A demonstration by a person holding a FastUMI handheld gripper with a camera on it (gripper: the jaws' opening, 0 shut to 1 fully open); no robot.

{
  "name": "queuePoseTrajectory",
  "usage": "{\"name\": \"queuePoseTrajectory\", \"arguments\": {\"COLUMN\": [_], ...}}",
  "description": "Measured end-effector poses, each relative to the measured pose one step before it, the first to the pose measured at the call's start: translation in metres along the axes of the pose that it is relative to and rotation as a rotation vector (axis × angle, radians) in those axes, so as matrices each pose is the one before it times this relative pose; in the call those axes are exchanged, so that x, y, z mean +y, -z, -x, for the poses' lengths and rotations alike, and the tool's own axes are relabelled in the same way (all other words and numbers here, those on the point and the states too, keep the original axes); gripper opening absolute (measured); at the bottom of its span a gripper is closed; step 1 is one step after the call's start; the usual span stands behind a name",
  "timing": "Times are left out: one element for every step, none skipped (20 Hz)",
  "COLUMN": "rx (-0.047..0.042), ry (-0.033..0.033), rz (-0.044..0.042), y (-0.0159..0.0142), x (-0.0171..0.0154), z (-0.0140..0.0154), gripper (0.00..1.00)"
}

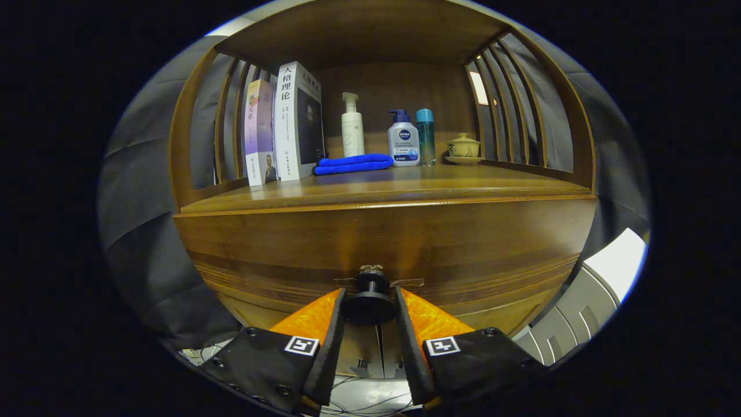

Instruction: Pull open the drawer, take out the items inside it, and place them on the countertop above the cabinet.

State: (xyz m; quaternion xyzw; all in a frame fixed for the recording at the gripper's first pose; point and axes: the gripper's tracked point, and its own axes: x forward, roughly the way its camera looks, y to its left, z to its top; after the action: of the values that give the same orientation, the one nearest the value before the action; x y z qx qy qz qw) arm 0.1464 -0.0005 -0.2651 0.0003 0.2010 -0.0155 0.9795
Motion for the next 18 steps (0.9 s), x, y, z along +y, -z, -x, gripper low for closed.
{"name": "queuePoseTrajectory", "arguments": {"rx": [0.00564, 0.00506, 0.00366, 0.00083, -0.00346, -0.00060, -0.00758, 0.00217, -0.00678, 0.00319, -0.00203, -0.00345, -0.00709, -0.00070, -0.00009, 0.00136, -0.00451, -0.00041], "ry": [-0.00712, -0.00547, -0.00352, 0.00044, 0.00176, 0.00490, 0.00403, -0.00030, -0.00201, -0.01035, -0.00630, -0.00411, -0.00236, 0.00158, 0.00256, 0.00349, 0.00238, 0.00014], "rz": [-0.02341, -0.02755, -0.01118, 0.00266, 0.01061, 0.00600, 0.00258, 0.00842, -0.00501, 0.00501, 0.00316, -0.00286, -0.00104, -0.00050, 0.00184, 0.00037, 0.00183, 0.00339], "y": [0.00026, -0.00035, -0.00052, -0.00023, 0.00049, -0.00036, 0.00026, 0.00005, 0.00212, -0.00113, 0.00104, -0.00072, -0.00112, 0.00163, 0.00009, 0.00054, -0.00049, 0.00013], "x": [-0.00016, 0.00146, -0.00014, 0.00043, -0.00027, -0.00010, 0.00054, 0.00065, -0.00020, 0.00039, -0.00057, 0.00045, 0.00063, -0.00105, -0.00017, 0.00016, -0.00030, 0.00031], "z": [0.00061, -0.00137, 0.00177, -0.00037, 0.00097, -0.00080, 0.00010, -0.00027, 0.00153, 0.00186, -0.00633, 0.00431, -0.00034, -0.00046, 0.00151, 0.00103, 0.00130, -0.00004], "gripper": [0.53, 0.51, 0.48, 0.46, 0.44, 0.44, 0.39, 0.34, 0.29, 0.24, 0.24, 0.24, 0.24, 0.24, 0.24, 0.24, 0.24, 0.24]}}
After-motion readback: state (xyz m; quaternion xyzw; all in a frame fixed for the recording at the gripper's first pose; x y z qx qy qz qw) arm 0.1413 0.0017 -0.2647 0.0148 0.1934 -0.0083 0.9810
